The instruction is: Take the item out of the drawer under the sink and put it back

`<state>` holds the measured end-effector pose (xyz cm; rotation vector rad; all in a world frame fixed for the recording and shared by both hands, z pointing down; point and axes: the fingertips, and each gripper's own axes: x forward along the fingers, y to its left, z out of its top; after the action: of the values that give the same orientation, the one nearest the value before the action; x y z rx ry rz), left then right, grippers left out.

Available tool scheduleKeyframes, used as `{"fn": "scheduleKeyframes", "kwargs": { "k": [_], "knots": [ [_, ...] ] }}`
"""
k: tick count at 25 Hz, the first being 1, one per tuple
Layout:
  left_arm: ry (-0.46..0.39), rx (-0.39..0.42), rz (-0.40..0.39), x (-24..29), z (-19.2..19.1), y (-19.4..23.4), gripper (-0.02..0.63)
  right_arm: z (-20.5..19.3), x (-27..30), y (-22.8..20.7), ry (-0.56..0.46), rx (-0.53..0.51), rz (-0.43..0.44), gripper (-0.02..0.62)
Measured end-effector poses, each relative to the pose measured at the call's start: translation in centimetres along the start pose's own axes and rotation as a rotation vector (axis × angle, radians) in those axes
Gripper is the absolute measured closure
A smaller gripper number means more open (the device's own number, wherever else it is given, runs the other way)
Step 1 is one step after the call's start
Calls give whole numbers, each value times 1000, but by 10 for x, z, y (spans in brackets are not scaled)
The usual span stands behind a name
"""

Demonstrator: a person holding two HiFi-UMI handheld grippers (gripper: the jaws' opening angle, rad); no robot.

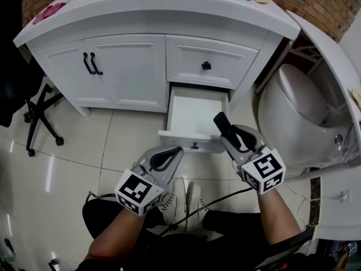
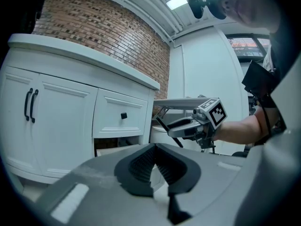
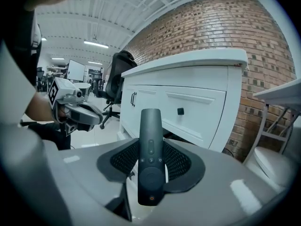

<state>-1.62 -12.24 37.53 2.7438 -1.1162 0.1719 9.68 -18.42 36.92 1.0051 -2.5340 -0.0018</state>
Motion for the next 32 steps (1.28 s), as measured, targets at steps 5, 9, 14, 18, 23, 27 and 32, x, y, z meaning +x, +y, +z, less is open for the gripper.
{"fn": "scheduleKeyframes", "kwargs": {
  "k": [5, 9, 14, 18, 23, 27, 32],
  "knots": [
    [5, -8, -3, 3, -3, 3, 600, 5, 24, -25, 40, -56, 23, 428],
    [11, -25, -3, 5, -6, 7, 600, 3, 50, -32, 103, -142, 61, 428],
    [16, -25, -5, 9, -7, 9, 600, -11, 84, -36, 206, -278, 118, 428],
    [20, -31, -3, 11, -11, 12, 600, -27, 119, -43, 283, -370, 157, 428],
    [31, -32, -5, 13, -14, 14, 600, -57, 160, -38, 404, -462, 255, 428],
    [35, -27, 1, 14, -15, 17, 600, -84, 182, -31, 505, -500, 338, 428],
    [36, -14, 10, 11, -17, 21, 600, -118, 198, -24, 578, -528, 416, 428]
  ]
}}
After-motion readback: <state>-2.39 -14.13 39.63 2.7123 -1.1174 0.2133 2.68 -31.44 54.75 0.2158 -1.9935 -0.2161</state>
